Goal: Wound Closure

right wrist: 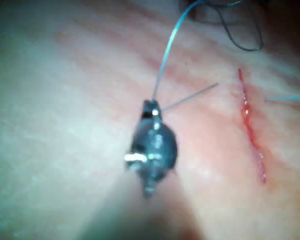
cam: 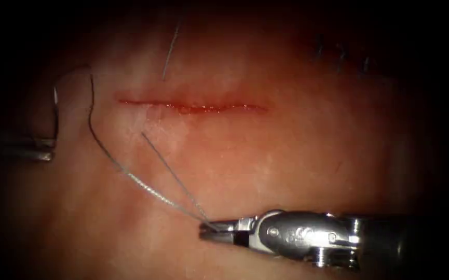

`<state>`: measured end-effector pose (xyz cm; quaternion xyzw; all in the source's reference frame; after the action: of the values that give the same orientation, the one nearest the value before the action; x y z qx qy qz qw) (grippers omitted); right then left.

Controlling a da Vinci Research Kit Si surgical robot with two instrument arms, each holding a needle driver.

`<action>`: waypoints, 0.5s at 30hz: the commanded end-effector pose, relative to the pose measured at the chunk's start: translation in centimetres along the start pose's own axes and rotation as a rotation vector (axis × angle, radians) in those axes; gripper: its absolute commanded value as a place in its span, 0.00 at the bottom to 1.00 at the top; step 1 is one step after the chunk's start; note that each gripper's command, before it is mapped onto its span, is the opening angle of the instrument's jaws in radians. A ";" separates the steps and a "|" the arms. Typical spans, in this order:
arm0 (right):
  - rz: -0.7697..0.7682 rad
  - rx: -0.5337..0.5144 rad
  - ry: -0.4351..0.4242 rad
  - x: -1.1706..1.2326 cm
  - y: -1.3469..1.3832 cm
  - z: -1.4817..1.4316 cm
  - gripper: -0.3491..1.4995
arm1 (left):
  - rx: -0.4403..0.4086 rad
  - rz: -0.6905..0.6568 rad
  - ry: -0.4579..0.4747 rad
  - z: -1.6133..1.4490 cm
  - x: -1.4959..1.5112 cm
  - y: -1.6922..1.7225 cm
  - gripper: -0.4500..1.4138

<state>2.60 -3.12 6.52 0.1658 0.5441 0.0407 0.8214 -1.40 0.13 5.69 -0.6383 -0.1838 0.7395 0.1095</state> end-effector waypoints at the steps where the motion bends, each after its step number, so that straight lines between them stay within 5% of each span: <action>1: 0.003 0.018 0.005 0.08 -0.13 0.06 0.00 | -0.001 0.002 0.001 0.04 -0.06 -0.05 0.00; 9: 0.010 0.124 0.036 0.36 -0.37 0.18 0.00 | -0.004 0.004 0.001 0.02 -0.08 -0.06 0.00; 11: 0.019 0.087 0.087 0.39 -0.27 0.15 0.56 | -0.006 0.004 0.001 0.00 -0.09 -0.07 0.00; 13: 0.029 0.037 0.102 0.39 -0.17 0.08 0.78 | -0.007 0.004 0.002 -0.01 -0.09 -0.07 0.00; 15: 0.042 0.002 0.103 0.37 -0.05 -0.01 0.87 | -0.010 0.005 0.002 -0.04 -0.10 -0.08 0.00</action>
<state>2.68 -3.10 6.13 0.1765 0.5817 0.0672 0.7912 -1.30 0.15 5.75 -0.6394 -0.1864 0.7385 0.1049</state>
